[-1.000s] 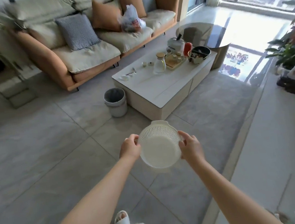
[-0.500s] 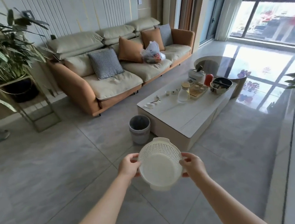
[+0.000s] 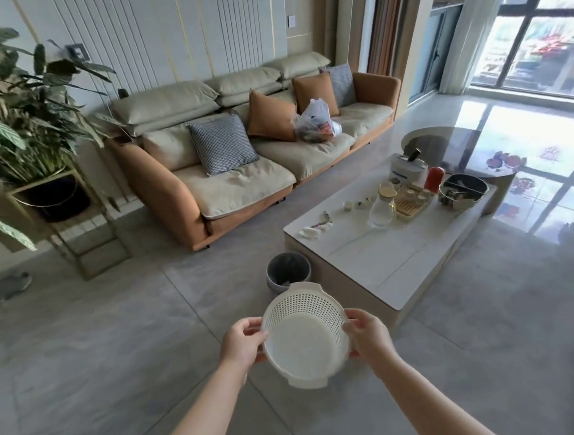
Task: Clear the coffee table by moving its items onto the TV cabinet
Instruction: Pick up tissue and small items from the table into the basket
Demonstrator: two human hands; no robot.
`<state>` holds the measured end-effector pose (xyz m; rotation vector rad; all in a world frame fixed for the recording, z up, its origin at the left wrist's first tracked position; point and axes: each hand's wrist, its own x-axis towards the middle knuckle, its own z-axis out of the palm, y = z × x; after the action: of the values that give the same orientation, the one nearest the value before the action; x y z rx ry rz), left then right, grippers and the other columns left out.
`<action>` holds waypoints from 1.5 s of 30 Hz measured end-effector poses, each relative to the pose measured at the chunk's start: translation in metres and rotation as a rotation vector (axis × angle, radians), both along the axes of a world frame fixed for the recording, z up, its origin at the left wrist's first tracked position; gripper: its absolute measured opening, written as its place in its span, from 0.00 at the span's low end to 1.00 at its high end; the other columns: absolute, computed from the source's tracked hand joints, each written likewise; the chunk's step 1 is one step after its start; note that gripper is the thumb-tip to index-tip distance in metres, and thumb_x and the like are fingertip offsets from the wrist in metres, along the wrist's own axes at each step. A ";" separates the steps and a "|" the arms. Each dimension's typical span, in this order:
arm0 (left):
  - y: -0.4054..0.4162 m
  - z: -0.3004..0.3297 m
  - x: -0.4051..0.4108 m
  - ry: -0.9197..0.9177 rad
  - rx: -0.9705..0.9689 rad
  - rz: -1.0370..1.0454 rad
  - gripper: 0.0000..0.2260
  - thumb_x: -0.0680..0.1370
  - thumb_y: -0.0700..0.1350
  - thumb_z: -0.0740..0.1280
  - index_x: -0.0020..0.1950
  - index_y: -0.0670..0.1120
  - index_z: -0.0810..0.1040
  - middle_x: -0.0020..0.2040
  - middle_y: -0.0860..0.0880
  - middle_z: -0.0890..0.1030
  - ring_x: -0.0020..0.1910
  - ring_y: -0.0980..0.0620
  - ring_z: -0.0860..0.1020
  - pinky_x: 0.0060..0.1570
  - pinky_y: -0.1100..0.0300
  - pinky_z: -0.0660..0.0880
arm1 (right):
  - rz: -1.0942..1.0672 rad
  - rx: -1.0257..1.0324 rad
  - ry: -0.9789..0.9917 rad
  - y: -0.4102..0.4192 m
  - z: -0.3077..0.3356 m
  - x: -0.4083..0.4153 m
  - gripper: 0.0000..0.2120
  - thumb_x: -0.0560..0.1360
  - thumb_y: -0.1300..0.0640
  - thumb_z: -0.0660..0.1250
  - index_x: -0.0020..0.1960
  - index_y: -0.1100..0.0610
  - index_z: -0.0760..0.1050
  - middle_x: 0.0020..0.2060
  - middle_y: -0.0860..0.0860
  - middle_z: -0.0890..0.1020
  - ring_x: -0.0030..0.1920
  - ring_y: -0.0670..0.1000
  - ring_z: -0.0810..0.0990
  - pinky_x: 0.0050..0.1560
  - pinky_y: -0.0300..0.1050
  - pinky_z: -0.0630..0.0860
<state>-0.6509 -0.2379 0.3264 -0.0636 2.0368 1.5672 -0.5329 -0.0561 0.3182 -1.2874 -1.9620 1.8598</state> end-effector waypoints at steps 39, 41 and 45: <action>0.072 -0.009 -0.487 -0.026 0.003 -0.158 0.13 0.76 0.33 0.65 0.61 0.38 0.76 0.50 0.43 0.80 0.47 0.45 0.79 0.44 0.55 0.77 | -0.207 -0.144 0.089 0.057 -0.028 -0.458 0.09 0.75 0.60 0.65 0.53 0.53 0.78 0.44 0.51 0.84 0.42 0.52 0.83 0.37 0.51 0.83; 0.084 -0.008 -0.515 -0.020 -0.009 -0.158 0.13 0.77 0.33 0.64 0.61 0.38 0.76 0.49 0.43 0.81 0.46 0.44 0.79 0.46 0.52 0.78 | -0.212 -0.186 0.121 0.066 -0.031 -0.483 0.10 0.75 0.60 0.66 0.55 0.54 0.78 0.46 0.52 0.84 0.44 0.51 0.83 0.34 0.47 0.82; 0.105 -0.010 -0.571 0.006 -0.057 -0.173 0.13 0.77 0.35 0.65 0.62 0.40 0.76 0.53 0.44 0.81 0.51 0.44 0.80 0.55 0.47 0.77 | -0.250 -0.241 0.130 0.083 -0.036 -0.535 0.07 0.74 0.59 0.68 0.52 0.55 0.79 0.46 0.54 0.83 0.45 0.53 0.83 0.35 0.47 0.82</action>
<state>-1.2219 -0.1334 0.3160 0.0939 2.0336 1.4053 -1.0678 0.0271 0.2817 -1.3618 -1.4736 2.0383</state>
